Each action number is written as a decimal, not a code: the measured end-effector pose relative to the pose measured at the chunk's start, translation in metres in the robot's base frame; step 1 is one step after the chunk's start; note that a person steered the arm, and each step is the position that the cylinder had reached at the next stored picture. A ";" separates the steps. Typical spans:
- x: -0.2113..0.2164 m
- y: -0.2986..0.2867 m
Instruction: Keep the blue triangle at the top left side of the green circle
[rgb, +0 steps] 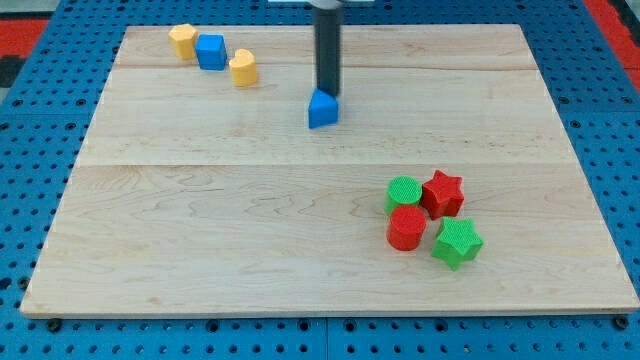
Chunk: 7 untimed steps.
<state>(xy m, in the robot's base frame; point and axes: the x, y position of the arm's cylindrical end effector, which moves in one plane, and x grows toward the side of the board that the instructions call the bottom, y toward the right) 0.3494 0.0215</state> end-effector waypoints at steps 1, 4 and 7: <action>0.035 -0.002; 0.086 -0.039; 0.084 -0.053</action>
